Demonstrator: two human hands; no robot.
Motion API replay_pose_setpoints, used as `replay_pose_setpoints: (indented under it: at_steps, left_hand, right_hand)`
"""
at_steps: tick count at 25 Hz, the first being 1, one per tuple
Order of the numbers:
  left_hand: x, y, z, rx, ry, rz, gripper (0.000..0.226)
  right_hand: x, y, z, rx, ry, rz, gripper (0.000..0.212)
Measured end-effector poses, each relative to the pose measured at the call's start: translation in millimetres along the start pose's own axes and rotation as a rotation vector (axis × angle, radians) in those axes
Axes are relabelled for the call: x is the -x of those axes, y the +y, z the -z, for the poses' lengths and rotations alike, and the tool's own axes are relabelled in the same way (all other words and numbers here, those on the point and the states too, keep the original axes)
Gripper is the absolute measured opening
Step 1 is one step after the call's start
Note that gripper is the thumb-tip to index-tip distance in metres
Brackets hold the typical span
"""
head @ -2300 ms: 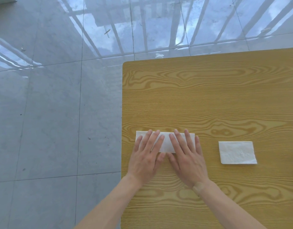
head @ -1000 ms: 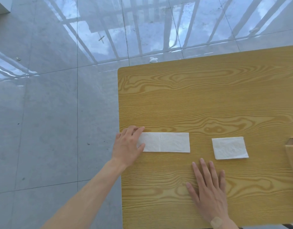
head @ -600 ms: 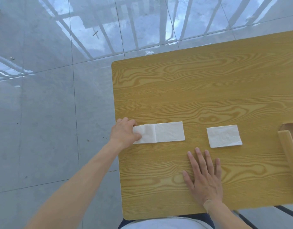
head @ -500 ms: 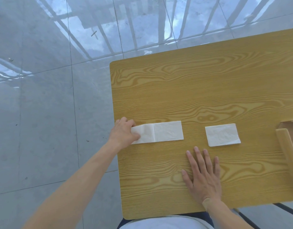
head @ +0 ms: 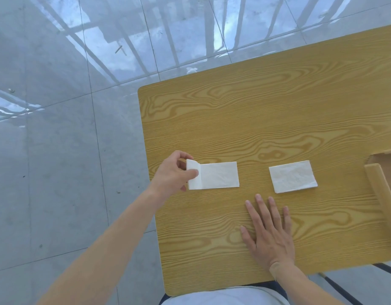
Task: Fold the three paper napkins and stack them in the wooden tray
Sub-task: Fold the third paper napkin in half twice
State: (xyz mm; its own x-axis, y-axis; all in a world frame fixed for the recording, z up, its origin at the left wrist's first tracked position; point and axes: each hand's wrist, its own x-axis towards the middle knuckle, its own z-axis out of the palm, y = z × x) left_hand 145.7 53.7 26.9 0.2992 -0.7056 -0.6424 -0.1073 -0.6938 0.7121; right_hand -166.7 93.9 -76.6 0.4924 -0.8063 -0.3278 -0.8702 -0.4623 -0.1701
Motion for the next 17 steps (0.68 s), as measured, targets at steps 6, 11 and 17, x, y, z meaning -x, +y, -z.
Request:
replay_pose_setpoints:
  at_steps: [6, 11, 17]
  left_hand:
    - [-13.7, 9.6, -64.3, 0.016, -0.037, -0.011, 0.033]
    - [-22.6, 8.6, -94.3, -0.012, -0.028, -0.004, 0.038]
    - [-20.9, 1.9, -87.8, -0.014, -0.027, -0.035, 0.038]
  right_hand:
    - [-1.3, -0.7, -2.5, -0.001, 0.032, 0.003, 0.072]
    - [-1.0, 0.7, -6.8, 0.012, 0.078, 0.009, 0.073]
    - [-1.2, 1.2, -9.4, 0.003, 0.086, 0.009, 0.072]
